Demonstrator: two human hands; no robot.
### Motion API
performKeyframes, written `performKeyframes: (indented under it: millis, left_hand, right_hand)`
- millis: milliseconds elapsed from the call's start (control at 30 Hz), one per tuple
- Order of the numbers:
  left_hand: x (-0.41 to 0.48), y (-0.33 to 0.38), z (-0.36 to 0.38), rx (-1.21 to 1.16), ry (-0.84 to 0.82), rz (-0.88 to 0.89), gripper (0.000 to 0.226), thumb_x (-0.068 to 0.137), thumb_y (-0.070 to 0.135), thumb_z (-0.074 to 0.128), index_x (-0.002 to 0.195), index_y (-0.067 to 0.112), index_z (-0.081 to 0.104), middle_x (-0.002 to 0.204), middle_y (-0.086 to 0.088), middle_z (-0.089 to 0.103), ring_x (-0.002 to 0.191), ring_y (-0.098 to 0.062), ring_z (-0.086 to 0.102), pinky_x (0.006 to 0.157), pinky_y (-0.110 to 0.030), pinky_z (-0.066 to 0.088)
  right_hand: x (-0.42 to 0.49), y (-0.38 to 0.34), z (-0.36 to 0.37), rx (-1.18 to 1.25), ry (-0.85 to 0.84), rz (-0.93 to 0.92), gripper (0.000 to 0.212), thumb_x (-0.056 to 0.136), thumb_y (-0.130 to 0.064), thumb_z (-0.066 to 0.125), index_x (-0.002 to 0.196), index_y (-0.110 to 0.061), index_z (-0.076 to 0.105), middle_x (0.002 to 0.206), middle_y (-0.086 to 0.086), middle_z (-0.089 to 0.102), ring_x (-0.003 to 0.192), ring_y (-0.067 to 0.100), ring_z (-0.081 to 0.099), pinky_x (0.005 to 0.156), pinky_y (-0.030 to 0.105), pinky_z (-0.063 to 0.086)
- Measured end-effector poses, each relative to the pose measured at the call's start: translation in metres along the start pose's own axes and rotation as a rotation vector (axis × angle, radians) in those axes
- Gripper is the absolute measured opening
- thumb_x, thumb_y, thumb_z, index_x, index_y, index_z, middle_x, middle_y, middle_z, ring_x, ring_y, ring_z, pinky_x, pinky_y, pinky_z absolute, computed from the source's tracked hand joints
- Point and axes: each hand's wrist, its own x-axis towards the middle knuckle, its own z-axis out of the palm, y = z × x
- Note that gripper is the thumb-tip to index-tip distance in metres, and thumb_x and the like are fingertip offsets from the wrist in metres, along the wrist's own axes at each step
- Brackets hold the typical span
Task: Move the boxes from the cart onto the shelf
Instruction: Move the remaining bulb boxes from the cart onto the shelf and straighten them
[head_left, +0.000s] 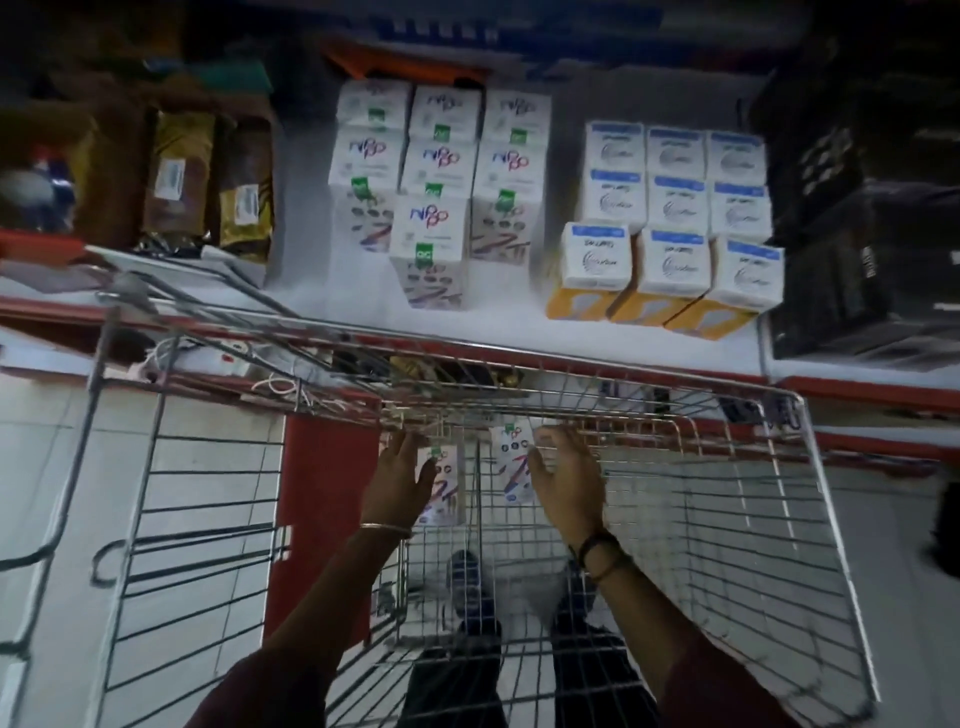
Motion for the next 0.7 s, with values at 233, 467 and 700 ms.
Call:
performKeyframes:
  millis: [233,467,700]
  left_hand:
    - [0.027,-0.033,0.049,-0.095,-0.089,-0.229,0.060,0.084,0.027,0.060,0.136,0.007,0.035,0.138,-0.025,0.039,0.115,-0.040,0.050,0.089,-0.044,0.046]
    - [0.044,-0.046,0.077,-0.092,-0.065,-0.311,0.082,0.071,0.047,0.069,0.136,0.009,0.035,0.140,-0.028,0.035,0.111,-0.047,0.052,0.084,-0.054,0.051]
    - [0.053,-0.030,0.082,0.007,-0.090,-0.260,0.060,0.070,0.031,0.070,0.119,0.008,0.045,0.125,-0.024,0.042,0.105,-0.040,0.054,0.080,-0.048,0.056]
  right_hand:
    - [0.036,0.034,0.078,-0.196,-0.135,0.238,0.076,0.072,-0.043,0.072,0.133,-0.012,0.041,0.130,0.014,0.054,0.112,0.033,0.055,0.082,0.042,0.055]
    - [0.050,0.043,0.115,-0.282,-0.083,0.313,0.093,0.069,-0.043,0.074,0.139,-0.003,0.027,0.135,0.021,0.043,0.113,0.039,0.052,0.086,0.048,0.052]
    - [0.047,0.039,0.105,-0.359,-0.077,0.161,0.071,0.067,-0.031,0.068,0.131,-0.019,0.039,0.124,0.019,0.048,0.087,0.032,0.059,0.065,0.042,0.058]
